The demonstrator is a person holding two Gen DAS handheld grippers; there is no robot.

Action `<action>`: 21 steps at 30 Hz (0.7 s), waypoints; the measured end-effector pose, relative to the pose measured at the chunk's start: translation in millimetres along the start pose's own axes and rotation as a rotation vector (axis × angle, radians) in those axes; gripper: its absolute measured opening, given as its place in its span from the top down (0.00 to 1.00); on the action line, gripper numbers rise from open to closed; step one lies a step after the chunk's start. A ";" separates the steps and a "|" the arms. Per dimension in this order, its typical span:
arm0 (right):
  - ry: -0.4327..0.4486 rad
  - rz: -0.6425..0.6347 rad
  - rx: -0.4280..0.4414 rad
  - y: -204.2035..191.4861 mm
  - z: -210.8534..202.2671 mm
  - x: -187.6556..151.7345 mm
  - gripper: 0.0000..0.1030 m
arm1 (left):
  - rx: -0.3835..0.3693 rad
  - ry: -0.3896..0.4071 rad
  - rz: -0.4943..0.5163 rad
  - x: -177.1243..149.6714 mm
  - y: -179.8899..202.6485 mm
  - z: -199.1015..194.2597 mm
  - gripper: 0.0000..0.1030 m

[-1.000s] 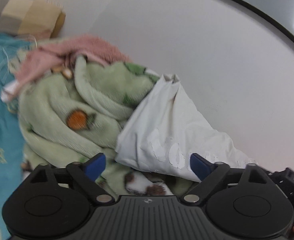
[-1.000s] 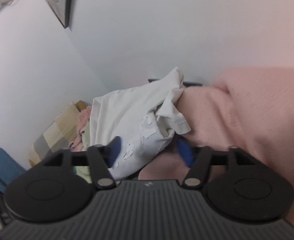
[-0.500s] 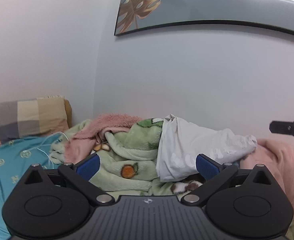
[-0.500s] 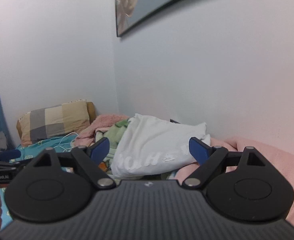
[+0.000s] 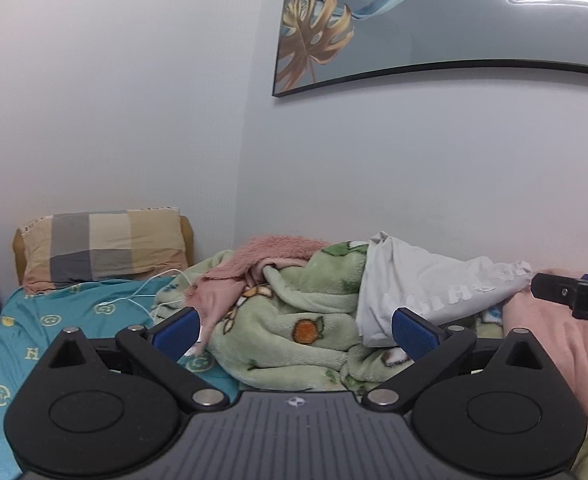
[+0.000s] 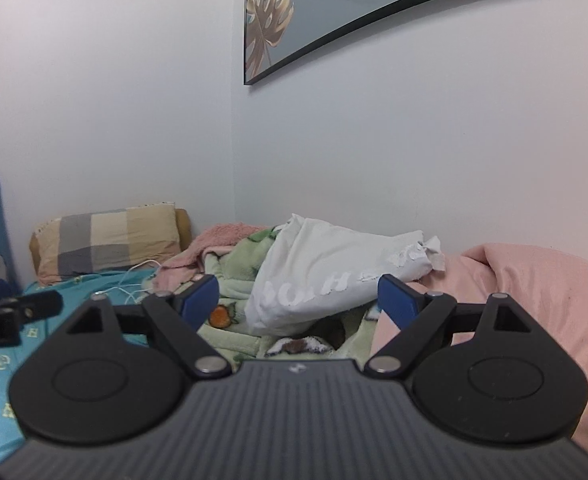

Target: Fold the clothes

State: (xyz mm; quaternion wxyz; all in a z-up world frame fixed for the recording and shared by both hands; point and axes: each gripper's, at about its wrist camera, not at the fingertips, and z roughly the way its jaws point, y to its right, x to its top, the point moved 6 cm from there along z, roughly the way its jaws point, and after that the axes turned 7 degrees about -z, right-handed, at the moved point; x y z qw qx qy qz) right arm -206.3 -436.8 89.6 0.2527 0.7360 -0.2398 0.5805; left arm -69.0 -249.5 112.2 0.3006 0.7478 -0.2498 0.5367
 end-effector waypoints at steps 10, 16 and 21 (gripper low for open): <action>0.000 -0.048 -0.024 -19.8 -6.0 -29.9 0.15 | 0.014 0.005 -0.029 -15.9 -11.3 -16.0 0.00; -0.020 -0.064 -0.033 -23.5 -3.2 -36.8 0.15 | 0.019 -0.008 -0.036 -21.5 -16.2 -14.3 0.00; -0.035 -0.032 -0.038 -19.2 -2.7 -39.1 0.15 | 0.029 -0.007 -0.029 -23.8 -19.4 -17.5 0.00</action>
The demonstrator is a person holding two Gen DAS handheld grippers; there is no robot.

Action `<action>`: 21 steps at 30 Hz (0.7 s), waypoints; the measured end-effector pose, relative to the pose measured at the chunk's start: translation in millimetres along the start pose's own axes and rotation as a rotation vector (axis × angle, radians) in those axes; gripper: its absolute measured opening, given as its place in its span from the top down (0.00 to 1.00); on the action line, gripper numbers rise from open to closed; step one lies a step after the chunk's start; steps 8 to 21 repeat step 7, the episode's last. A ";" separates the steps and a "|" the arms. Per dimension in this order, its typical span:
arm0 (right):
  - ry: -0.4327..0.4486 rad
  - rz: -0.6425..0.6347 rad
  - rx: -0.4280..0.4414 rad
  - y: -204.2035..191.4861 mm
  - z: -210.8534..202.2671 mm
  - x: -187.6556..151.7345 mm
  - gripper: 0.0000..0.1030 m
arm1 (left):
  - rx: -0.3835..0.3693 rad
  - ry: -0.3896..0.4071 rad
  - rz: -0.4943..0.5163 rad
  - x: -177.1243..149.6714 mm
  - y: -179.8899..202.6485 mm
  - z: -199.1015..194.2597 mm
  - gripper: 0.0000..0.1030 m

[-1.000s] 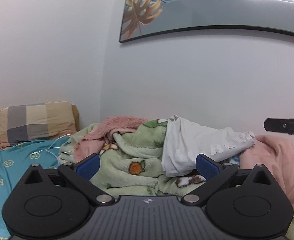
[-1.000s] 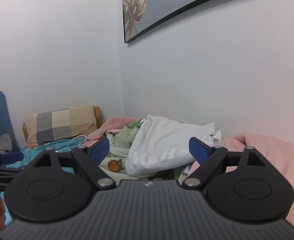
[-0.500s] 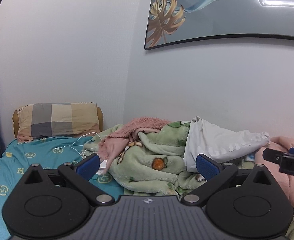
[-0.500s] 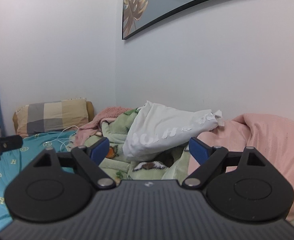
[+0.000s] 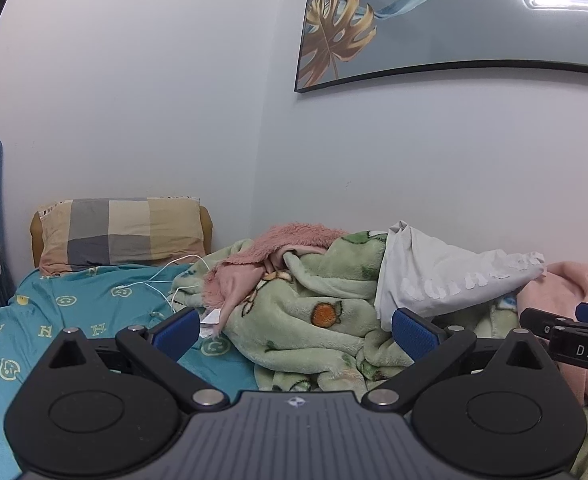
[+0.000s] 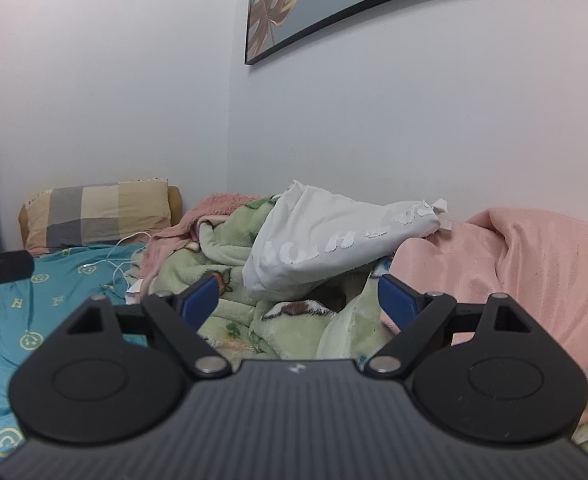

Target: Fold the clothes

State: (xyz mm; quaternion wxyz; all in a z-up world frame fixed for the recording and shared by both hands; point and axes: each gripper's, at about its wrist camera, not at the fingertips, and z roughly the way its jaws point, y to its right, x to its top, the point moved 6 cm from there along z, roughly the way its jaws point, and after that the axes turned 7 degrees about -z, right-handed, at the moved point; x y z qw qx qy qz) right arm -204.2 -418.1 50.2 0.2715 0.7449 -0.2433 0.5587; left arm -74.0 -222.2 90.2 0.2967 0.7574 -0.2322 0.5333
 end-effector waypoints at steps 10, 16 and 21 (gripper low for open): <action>0.006 0.018 -0.013 3.7 -6.5 2.5 0.15 | -0.015 0.007 0.002 1.5 0.6 -6.4 0.00; 0.006 0.018 -0.013 3.7 -6.5 2.5 0.15 | -0.015 0.007 0.002 1.5 0.6 -6.4 0.00; 0.006 0.018 -0.013 3.7 -6.5 2.5 0.15 | -0.015 0.007 0.002 1.5 0.6 -6.4 0.00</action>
